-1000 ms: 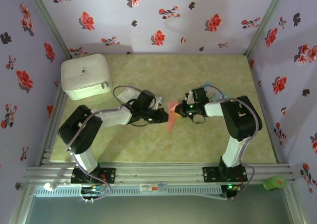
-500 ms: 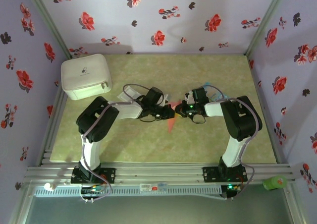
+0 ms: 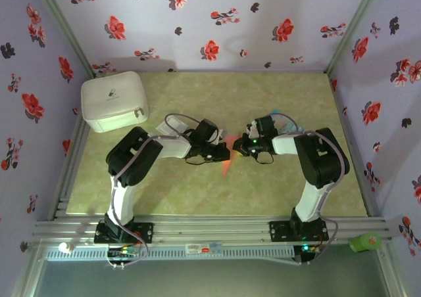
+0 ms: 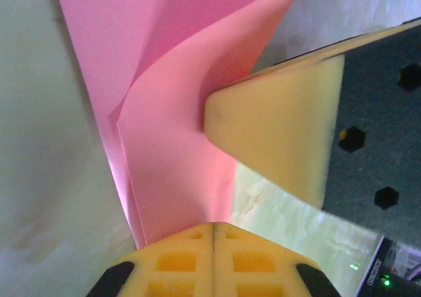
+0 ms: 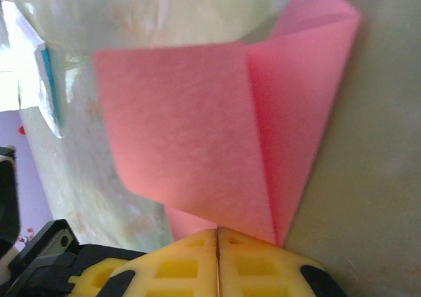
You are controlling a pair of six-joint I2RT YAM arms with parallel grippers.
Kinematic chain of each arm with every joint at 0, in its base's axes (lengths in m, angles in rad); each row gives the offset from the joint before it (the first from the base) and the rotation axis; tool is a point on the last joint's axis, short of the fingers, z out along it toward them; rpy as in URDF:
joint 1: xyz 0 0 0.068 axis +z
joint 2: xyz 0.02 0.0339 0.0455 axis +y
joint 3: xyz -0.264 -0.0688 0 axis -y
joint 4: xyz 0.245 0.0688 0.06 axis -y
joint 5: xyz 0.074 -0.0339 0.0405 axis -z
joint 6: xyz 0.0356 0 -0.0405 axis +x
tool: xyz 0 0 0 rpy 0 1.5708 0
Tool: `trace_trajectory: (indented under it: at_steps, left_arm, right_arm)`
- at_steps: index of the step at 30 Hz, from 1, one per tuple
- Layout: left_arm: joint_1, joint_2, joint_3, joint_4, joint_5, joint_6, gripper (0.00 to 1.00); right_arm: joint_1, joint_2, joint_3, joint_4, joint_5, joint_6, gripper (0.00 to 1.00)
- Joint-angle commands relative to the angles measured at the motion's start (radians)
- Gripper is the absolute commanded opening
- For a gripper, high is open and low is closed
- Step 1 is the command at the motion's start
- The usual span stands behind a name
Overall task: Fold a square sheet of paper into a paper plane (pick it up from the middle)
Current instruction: Fold the wing for the fifth time at the center of the table.
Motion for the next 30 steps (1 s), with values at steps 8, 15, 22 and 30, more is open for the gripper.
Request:
trace_trajectory:
  at_steps: [8, 15, 22, 30]
  left_arm:
    - [-0.029, -0.042, -0.165, -0.152, -0.053, 0.136, 0.01]
    - [-0.030, -0.058, -0.206, -0.090, -0.043, 0.106, 0.02]
    - [-0.030, -0.058, -0.201, -0.096, -0.042, 0.108, 0.01]
    - [-0.030, -0.053, -0.205, -0.094, -0.040, 0.108, 0.00]
  right_arm:
    - [-0.024, -0.242, -0.062, -0.202, 0.082, -0.119, 0.08]
    - [0.066, -0.221, -0.074, -0.079, 0.003, -0.069, 0.05]
    - [0.110, -0.127, -0.015, -0.050, 0.048, -0.054, 0.05]
    - [0.106, -0.055, 0.011, -0.021, 0.070, -0.056, 0.05]
